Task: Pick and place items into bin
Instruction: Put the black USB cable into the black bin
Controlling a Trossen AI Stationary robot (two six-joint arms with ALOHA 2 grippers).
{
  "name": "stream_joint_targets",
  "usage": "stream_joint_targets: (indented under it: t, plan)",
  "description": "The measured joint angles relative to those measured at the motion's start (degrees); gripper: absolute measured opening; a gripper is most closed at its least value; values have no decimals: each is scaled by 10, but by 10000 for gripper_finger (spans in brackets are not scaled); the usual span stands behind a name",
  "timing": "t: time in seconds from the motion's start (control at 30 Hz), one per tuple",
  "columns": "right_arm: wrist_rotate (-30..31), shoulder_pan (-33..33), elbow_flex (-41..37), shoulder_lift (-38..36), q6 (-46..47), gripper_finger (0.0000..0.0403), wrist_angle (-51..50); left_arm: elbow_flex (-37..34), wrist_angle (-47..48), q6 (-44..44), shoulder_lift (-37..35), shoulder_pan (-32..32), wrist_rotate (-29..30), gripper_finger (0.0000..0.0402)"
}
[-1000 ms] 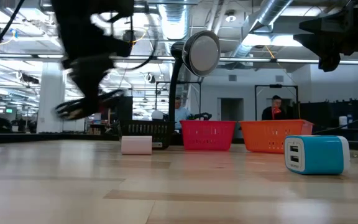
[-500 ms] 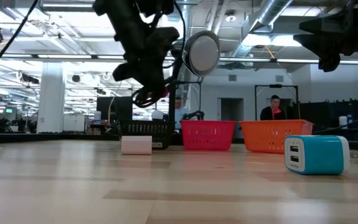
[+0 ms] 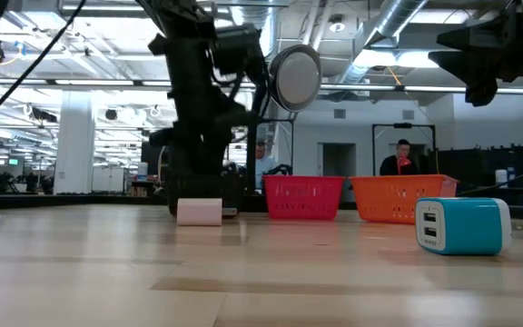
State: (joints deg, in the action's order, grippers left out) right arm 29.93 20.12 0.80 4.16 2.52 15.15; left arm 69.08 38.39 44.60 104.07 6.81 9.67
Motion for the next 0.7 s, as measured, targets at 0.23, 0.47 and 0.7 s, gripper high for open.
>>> stream_joint_targets:
  t: [0.23,0.47,0.7]
  plan:
    - [0,0,0,0,1,159,3,1,-17,-4,11,6,3,68]
    - [0,0,0,0,0,159,7,1,3,-8,10,8,17,122]
    - [-5,1,0,0,-32,159,2,13,13,-69,10,8,26,156]
